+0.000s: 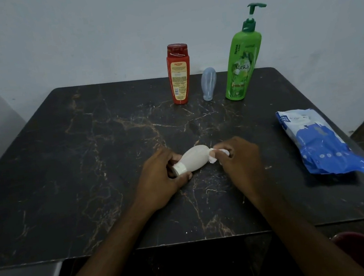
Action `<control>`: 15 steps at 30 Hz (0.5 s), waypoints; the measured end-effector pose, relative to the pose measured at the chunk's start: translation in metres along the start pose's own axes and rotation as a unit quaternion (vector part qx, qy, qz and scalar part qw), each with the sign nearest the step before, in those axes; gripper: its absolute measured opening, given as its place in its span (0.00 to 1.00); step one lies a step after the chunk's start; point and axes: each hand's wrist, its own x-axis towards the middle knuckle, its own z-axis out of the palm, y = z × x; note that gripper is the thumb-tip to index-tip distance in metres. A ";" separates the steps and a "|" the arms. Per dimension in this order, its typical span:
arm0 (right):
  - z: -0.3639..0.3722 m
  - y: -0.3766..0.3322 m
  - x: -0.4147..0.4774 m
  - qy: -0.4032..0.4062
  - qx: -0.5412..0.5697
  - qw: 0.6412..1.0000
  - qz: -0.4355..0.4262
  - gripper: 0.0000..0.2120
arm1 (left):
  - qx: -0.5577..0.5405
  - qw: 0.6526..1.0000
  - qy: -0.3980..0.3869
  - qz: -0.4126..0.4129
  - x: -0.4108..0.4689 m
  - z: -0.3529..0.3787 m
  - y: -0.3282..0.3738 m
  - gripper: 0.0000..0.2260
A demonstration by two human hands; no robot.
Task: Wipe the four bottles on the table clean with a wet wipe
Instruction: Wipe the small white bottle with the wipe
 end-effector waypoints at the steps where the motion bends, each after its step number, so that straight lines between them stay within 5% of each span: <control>1: 0.001 -0.002 -0.001 -0.004 -0.003 1.000 -0.009 0.07 | 0.001 1.000 0.000 -0.002 0.000 0.000 0.000 0.17; 9: 0.010 -0.028 -0.020 -0.048 0.088 0.971 -0.215 0.08 | -0.014 1.000 -0.007 -0.013 0.000 0.001 0.003 0.15; 12: 0.009 -0.024 -0.017 -0.034 0.075 0.977 -0.195 0.08 | -0.012 1.000 -0.009 -0.013 -0.001 0.000 0.003 0.15; 15: 0.004 -0.011 -0.005 -0.008 0.038 0.995 -0.088 0.08 | -0.004 1.000 -0.012 -0.011 -0.001 0.000 0.002 0.16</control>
